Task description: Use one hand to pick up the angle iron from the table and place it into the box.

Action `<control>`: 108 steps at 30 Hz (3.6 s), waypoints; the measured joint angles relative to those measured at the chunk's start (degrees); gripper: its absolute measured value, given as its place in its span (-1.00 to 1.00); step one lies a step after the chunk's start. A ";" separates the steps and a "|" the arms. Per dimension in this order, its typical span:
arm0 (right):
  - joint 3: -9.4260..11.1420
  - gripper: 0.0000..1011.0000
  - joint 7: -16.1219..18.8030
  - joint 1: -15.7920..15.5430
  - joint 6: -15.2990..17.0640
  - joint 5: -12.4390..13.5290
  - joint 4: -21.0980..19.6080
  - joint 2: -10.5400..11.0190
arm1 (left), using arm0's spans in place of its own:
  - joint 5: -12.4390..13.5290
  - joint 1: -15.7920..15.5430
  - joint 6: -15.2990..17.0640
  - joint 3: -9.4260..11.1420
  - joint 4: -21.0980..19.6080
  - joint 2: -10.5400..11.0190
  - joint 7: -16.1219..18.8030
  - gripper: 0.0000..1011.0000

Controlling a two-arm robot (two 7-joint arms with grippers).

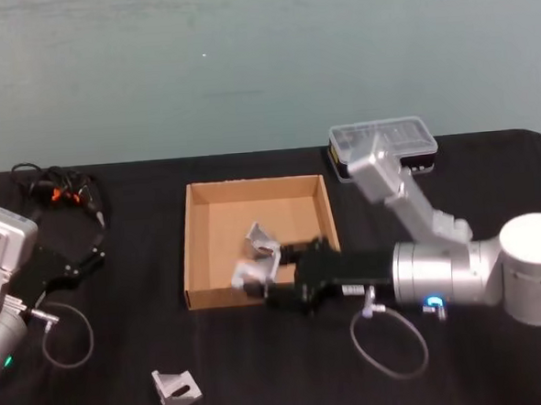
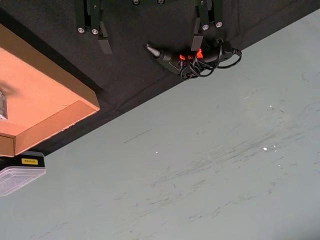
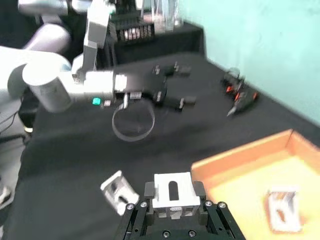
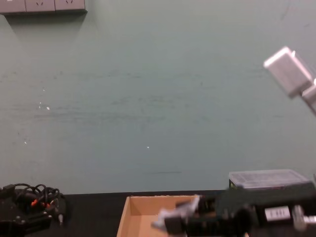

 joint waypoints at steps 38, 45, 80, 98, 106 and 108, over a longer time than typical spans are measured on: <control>-4.86 -0.11 -8.75 23.26 13.14 -11.47 31.31 -15.53 | 0.00 0.00 0.00 0.00 0.00 0.00 0.00 0.98; -4.79 -0.11 -8.74 23.83 13.42 -12.93 34.98 -16.86 | 0.00 0.00 0.00 0.00 0.00 0.00 0.00 0.98; -4.71 0.97 -8.77 24.03 13.25 -13.31 35.80 -17.23 | 0.00 0.00 0.00 0.00 0.00 0.00 0.00 0.98; -1.12 0.99 -8.17 20.43 10.77 -11.64 29.75 -15.13 | 0.00 0.00 0.00 0.00 0.00 0.00 0.00 0.98; 2.22 0.99 -5.75 15.53 7.39 -8.31 18.98 -11.70 | 0.00 0.00 0.00 0.00 0.00 0.00 0.00 0.98; 2.68 0.99 -4.82 14.02 6.65 -7.10 15.64 -10.48 | 0.00 0.00 0.00 0.00 0.00 0.00 0.00 0.98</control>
